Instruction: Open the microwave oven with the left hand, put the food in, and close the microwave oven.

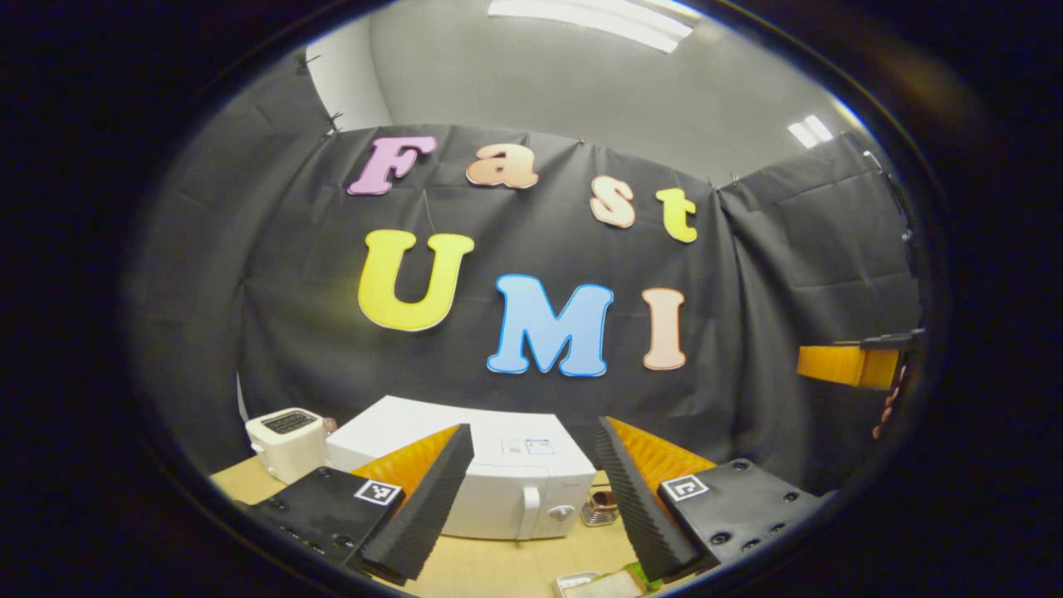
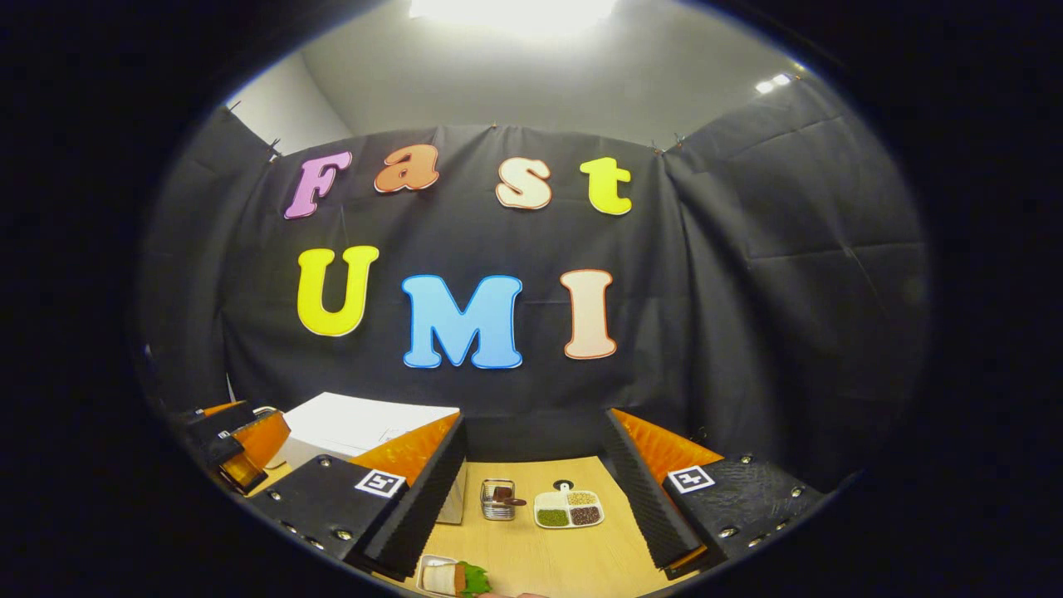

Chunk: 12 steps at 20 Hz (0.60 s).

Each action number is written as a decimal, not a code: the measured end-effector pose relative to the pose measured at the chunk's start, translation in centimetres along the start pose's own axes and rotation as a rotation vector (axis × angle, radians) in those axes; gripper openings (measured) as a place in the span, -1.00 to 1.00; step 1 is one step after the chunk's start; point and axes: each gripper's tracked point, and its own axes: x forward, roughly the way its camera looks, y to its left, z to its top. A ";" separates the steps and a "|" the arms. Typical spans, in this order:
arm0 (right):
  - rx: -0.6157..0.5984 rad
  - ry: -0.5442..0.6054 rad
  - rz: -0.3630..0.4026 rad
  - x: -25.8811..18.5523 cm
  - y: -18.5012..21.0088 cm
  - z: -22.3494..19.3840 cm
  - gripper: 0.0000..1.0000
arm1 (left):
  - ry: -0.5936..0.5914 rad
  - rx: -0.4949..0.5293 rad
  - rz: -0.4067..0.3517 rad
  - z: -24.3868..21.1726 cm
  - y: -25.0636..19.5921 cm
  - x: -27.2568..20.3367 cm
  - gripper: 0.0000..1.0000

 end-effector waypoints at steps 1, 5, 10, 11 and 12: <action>-0.001 0.008 0.010 0.2 0.1 -0.3 0.92 | 0.019 0.013 -0.002 -1.7 -0.3 0.9 0.94; -0.017 0.044 0.031 1.1 0.0 -1.7 0.97 | 0.096 0.071 -0.030 -7.6 -1.4 4.7 0.95; -0.018 0.099 0.007 1.9 -1.3 -3.9 0.97 | 0.202 0.075 -0.019 -14.1 -1.1 9.3 0.96; -0.013 0.111 -0.002 2.1 -1.6 -4.2 0.97 | 0.227 0.076 -0.018 -15.6 -1.1 10.3 0.96; -0.009 0.123 -0.012 2.3 -2.0 -4.7 0.97 | 0.256 0.076 -0.018 -17.2 -1.0 11.0 0.95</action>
